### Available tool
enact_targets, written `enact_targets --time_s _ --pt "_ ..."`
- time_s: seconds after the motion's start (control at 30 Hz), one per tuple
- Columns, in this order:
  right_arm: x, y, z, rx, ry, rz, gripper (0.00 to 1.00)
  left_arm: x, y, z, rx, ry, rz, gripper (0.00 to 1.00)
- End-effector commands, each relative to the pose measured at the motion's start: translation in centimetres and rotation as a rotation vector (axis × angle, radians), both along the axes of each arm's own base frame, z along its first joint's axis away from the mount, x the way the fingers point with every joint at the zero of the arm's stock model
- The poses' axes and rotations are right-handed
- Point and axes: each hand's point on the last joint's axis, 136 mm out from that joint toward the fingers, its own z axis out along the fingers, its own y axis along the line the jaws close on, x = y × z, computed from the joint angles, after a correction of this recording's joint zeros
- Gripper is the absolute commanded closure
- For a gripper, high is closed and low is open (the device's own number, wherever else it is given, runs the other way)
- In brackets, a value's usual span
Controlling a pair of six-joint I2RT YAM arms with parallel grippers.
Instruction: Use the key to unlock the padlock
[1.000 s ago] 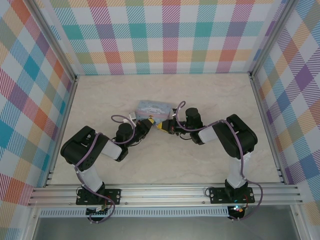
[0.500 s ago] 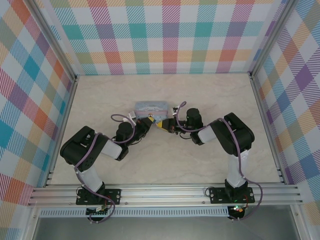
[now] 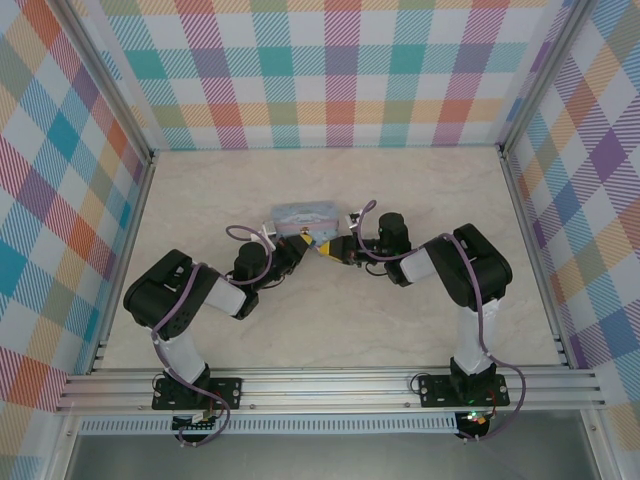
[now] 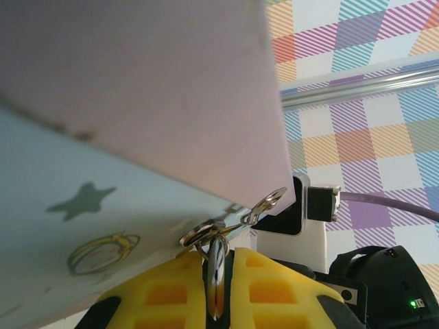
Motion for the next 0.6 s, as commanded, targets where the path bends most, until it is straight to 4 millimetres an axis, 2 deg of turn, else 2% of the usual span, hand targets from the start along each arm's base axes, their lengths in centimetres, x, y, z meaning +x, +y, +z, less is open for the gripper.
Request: enact_targets --time_s 0.0,0.33,0.57 --pt "2.65 0.16 3.27 0.038 -0.15 -0.072 0.96 -3.67 -4.49 2.89 -0.061 -0.101 -0.265 1.0" --pt "2.65 -0.09 4.12 0.038 -0.206 -0.049 0.96 -3.94 -4.74 2.82 -0.059 -0.102 -0.288 1.0" --pt "2.07 0.53 3.75 0.059 -0.19 -0.059 0.96 -3.29 -4.67 3.02 -0.061 -0.108 -0.261 1.0"
